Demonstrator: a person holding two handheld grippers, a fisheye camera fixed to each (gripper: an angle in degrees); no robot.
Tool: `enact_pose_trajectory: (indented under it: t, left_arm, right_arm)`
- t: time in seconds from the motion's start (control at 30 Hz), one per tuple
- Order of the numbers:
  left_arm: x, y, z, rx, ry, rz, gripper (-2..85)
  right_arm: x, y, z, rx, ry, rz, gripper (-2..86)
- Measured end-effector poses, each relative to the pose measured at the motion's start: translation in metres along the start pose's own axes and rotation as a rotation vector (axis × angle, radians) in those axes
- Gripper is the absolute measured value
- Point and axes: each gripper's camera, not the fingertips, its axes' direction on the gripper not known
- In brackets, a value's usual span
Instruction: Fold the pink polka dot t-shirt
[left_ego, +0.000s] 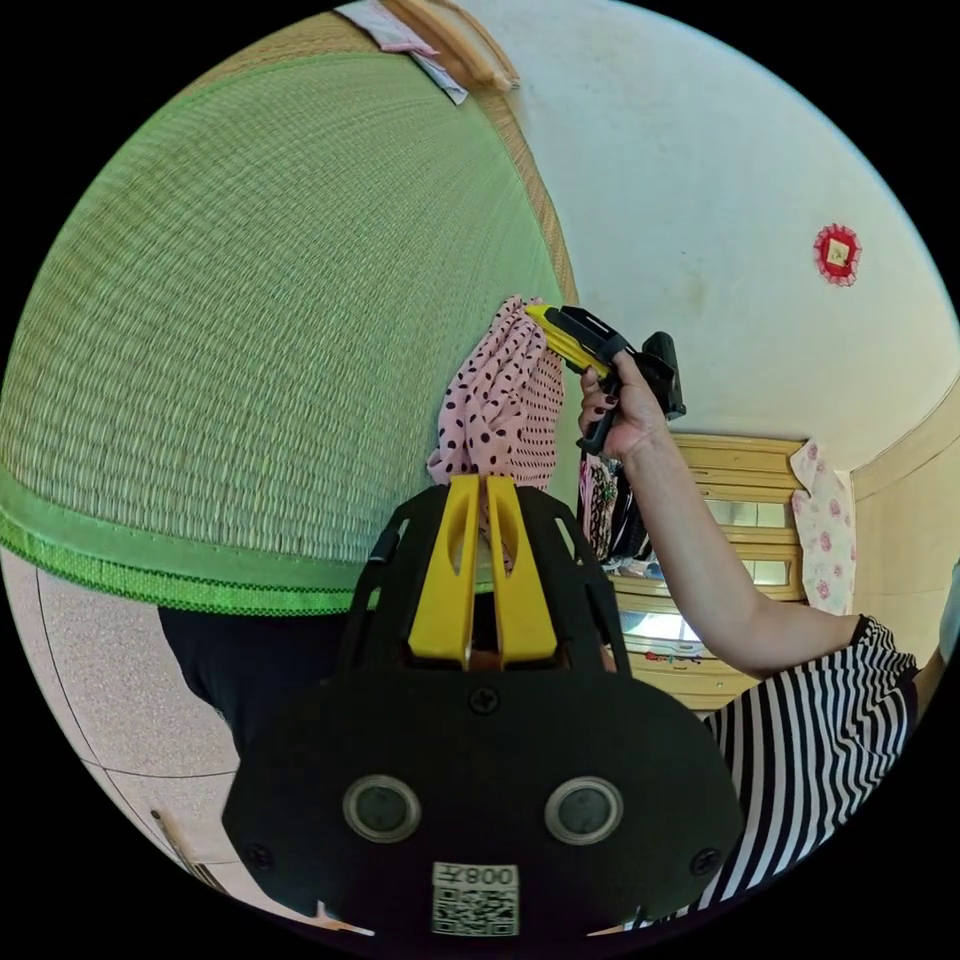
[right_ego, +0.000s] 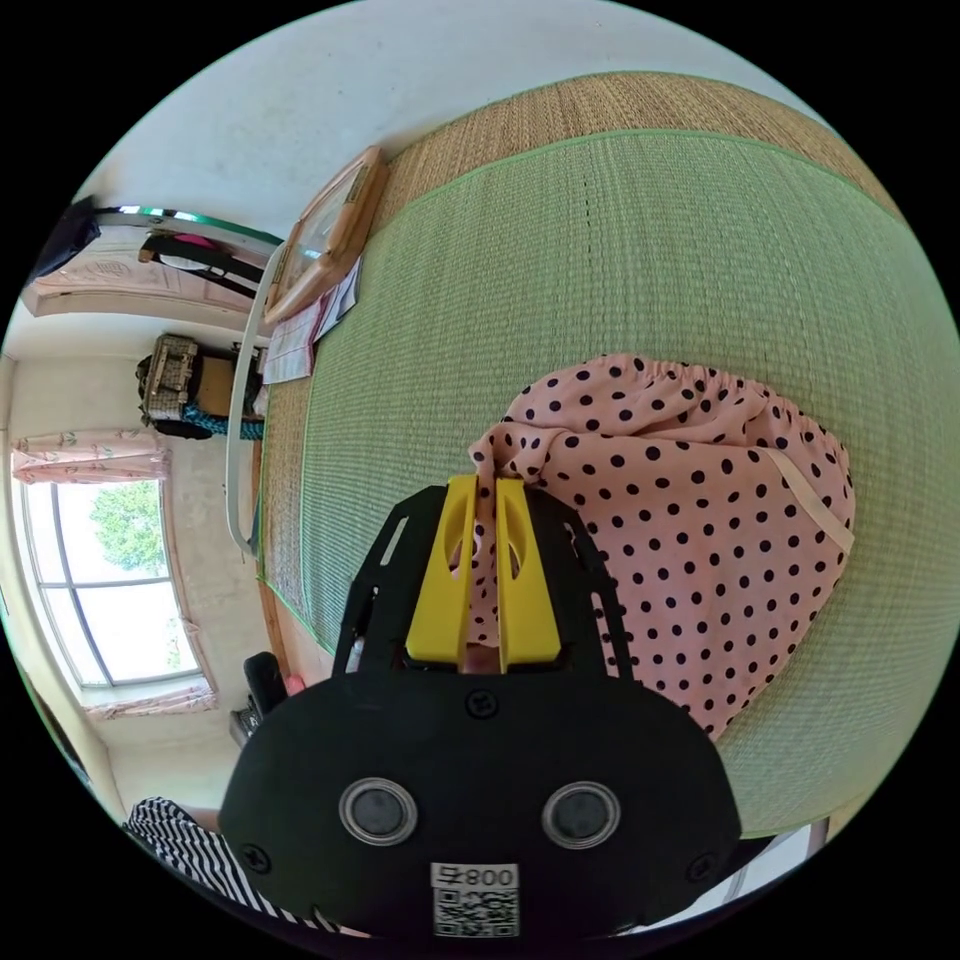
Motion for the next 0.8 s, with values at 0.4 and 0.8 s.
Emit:
enact_pose_trajectory:
  t: [0.4,0.8]
  left_arm:
    - [0.042,0.015,-0.019,0.076,-0.158,0.112,6.3]
    - [0.029,0.016,0.045,-0.015,-0.327,0.132,0.9]
  right_arm:
    - [0.010,0.035,0.021,0.039,-0.061,-0.024,4.0]
    - [-0.018,0.207,0.052,-0.195,0.171,-0.372,6.9]
